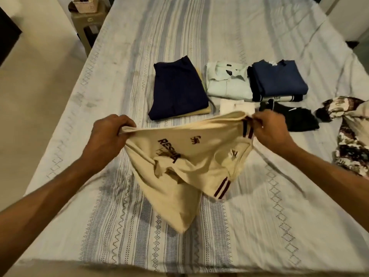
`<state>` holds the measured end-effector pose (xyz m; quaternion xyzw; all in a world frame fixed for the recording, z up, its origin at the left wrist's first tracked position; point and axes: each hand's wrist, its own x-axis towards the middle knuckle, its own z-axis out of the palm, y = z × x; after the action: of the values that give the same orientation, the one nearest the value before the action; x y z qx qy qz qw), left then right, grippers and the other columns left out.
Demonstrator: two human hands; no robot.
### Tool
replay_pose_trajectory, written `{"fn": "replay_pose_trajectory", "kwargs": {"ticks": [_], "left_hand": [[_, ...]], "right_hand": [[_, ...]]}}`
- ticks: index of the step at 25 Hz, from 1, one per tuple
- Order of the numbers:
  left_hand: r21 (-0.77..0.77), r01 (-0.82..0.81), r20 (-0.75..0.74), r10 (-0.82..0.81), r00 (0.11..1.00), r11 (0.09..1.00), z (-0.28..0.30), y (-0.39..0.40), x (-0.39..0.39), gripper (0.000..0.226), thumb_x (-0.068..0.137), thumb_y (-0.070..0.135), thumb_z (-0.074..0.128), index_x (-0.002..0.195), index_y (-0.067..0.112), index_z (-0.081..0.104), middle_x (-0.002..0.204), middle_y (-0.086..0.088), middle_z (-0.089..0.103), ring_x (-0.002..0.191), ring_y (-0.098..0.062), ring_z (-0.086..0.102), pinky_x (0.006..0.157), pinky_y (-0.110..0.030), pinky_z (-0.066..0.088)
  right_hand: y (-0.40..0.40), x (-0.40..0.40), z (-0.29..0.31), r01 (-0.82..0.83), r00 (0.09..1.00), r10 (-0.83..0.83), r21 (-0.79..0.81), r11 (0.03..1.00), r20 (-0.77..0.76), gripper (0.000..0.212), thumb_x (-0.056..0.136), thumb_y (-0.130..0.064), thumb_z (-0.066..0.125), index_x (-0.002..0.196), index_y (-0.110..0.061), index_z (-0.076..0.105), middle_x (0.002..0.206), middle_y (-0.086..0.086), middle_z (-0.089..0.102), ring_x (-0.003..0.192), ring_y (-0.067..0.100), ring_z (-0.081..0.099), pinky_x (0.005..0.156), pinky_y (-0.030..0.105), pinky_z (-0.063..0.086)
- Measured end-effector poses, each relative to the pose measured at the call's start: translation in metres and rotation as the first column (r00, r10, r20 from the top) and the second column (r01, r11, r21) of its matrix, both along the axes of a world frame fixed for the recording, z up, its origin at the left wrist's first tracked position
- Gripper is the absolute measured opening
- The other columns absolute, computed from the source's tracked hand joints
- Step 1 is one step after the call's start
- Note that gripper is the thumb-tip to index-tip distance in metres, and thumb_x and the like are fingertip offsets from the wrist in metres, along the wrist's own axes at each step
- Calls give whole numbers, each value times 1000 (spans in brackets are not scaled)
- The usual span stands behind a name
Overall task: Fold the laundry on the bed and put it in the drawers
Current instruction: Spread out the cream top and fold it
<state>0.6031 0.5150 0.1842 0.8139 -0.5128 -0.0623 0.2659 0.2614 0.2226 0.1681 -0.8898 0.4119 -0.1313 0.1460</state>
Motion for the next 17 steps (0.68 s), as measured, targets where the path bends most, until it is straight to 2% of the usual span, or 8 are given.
{"fn": "replay_pose_trajectory", "kwargs": {"ticks": [3, 5, 7, 9, 11, 13, 15, 17], "left_hand": [[-33, -83, 9, 83, 997, 996, 57, -34, 2, 9, 95, 14, 70, 94, 18, 78, 77, 0, 68, 77, -20, 63, 69, -22, 42], [-28, -162, -333, 144, 932, 986, 108, -51, 0, 27, 100, 24, 67, 74, 26, 73, 66, 8, 61, 74, -16, 58, 70, -17, 48], [-52, -138, -634, 74, 770, 989, 156, -58, -9, 39, 105, 32, 59, 69, 31, 72, 66, 15, 59, 78, -12, 55, 77, -28, 53], [-91, -25, -623, -37, 782, 996, 195, -58, -19, 36, 107, 43, 51, 84, 32, 75, 78, 15, 66, 81, -5, 57, 77, -26, 49], [-104, 31, -534, -83, 841, 994, 226, -58, -25, 37, 106, 50, 49, 105, 23, 75, 98, 2, 72, 90, -6, 61, 84, -27, 48], [-100, 67, -496, -108, 862, 993, 254, -55, -29, 38, 104, 51, 52, 112, 21, 74, 107, -4, 70, 97, -11, 61, 89, -31, 47], [-90, 125, -457, -153, 876, 988, 276, -51, -33, 34, 102, 50, 55, 108, 23, 74, 101, 0, 68, 95, -10, 60, 89, -32, 47], [-105, 134, -441, -167, 882, 985, 291, -48, -37, 35, 102, 52, 54, 109, 23, 72, 100, -4, 64, 95, -11, 58, 88, -41, 51]], "right_hand": [[-27, 3, 85, 86, 986, -97, 86, 993, 132, 17, 98, -5, 58, 100, -5, 74, 91, 12, 70, 85, 27, 62, 74, 32, 42], [-38, 0, 152, 125, 929, -237, 359, 925, 286, 14, 102, -15, 59, 98, -11, 72, 89, 9, 67, 81, 23, 61, 73, 34, 50], [-45, -7, 204, 99, 848, -346, 522, 847, 402, 20, 104, -18, 57, 86, -15, 65, 77, 7, 59, 70, 20, 56, 61, 28, 49], [-45, -14, 240, 75, 755, -436, 596, 799, 489, 23, 103, -22, 56, 82, -18, 63, 76, 3, 60, 77, 23, 57, 56, 27, 47], [-38, -26, 270, 0, 724, -458, 664, 748, 516, 26, 100, -41, 59, 92, -19, 71, 85, 1, 70, 85, 22, 63, 62, 30, 50], [-32, -42, 295, -75, 855, -274, 628, 774, 440, 44, 94, -60, 60, 106, -21, 76, 97, -3, 74, 89, 20, 64, 69, 31, 48], [-30, -57, 314, -108, 932, -114, 566, 817, 343, 37, 93, -53, 66, 110, -23, 78, 101, -2, 73, 89, 17, 63, 70, 27, 45], [-31, -67, 327, -118, 946, -99, 611, 782, 308, 34, 86, -44, 77, 108, -18, 79, 99, 5, 75, 88, 21, 66, 71, 27, 49]]}}
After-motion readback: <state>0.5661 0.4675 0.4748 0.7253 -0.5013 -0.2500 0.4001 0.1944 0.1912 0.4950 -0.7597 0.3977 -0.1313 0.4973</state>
